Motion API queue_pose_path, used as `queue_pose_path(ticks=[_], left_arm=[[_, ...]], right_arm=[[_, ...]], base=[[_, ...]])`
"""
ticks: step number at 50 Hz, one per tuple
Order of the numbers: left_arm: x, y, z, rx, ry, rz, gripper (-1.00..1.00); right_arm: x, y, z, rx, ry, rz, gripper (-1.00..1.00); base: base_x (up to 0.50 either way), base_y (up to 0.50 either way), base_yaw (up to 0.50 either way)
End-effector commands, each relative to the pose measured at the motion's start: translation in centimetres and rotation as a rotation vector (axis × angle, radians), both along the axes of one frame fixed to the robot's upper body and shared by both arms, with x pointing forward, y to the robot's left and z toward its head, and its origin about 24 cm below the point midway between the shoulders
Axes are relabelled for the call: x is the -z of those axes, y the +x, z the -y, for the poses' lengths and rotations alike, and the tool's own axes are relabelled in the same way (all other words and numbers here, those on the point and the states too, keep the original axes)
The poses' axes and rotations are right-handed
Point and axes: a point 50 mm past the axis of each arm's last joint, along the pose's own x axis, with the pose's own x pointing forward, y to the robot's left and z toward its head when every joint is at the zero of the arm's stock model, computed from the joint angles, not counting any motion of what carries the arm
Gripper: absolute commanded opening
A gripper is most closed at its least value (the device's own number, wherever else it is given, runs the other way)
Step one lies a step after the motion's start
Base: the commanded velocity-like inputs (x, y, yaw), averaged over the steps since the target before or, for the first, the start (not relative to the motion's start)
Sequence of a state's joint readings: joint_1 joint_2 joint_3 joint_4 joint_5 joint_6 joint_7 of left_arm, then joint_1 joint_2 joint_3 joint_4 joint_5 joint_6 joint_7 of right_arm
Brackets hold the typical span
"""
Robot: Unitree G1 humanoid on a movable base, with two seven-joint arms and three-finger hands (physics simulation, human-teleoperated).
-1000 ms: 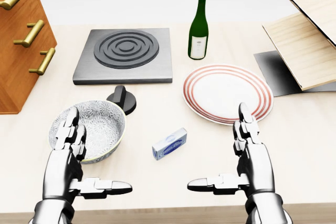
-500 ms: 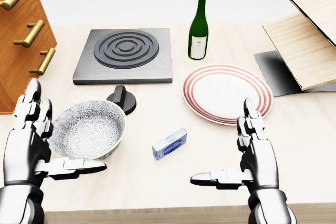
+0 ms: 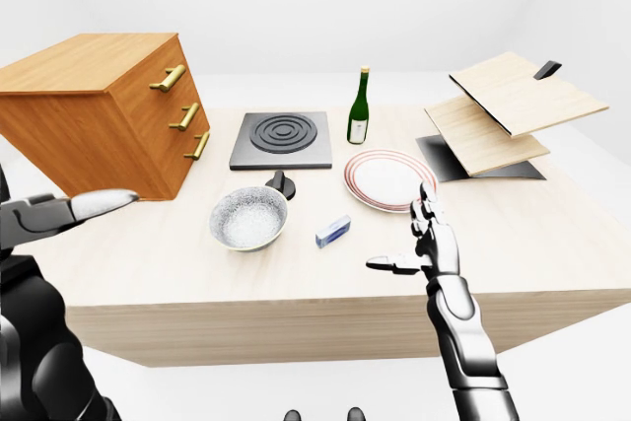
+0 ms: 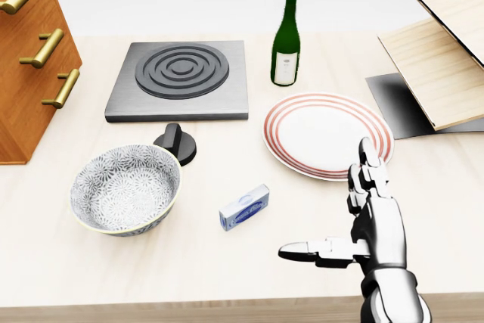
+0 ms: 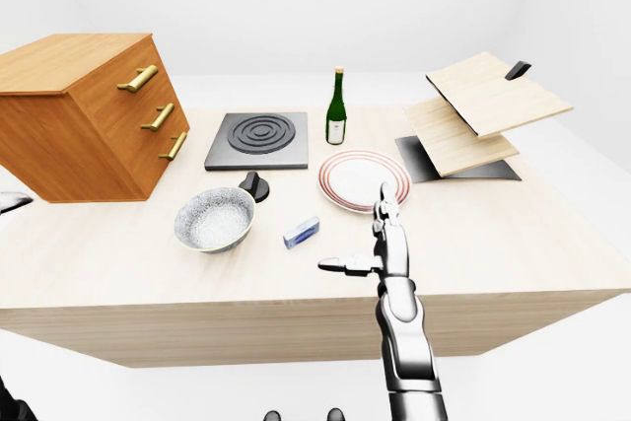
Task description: Pick up the akita bowl and put it on the plate.
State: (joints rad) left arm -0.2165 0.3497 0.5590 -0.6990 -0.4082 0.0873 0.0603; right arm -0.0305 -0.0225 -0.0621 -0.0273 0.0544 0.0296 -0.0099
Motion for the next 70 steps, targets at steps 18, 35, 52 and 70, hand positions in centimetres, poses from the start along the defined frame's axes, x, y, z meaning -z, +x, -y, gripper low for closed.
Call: queue_pose_path(ticks=[18,35,52,70], left_arm=[[-2.1,-2.1,-0.5,0.001,-0.003,0.113,1.00],[-0.9,-1.0,-0.3,-0.032,0.029,0.037,1.00],[1.7,1.0,-0.2,-0.032,0.022,-0.102,1.00],[1.7,0.9,-0.1,-0.034,0.026,-0.100,1.00]], right_arm=[[0.0,0.1,0.2,0.008,-0.014,0.003,1.00],[-0.2,-0.1,-0.2,-0.011,-0.047,0.010,1.00],[0.1,-0.1,-0.4,-0.018,-0.061,0.005,1.00],[0.1,-0.1,-0.4,-0.018,-0.061,0.005,1.00]], base=[[0.00,0.00,0.00],[0.00,0.00,0.00],[0.00,0.00,0.00],[0.00,0.00,0.00]])
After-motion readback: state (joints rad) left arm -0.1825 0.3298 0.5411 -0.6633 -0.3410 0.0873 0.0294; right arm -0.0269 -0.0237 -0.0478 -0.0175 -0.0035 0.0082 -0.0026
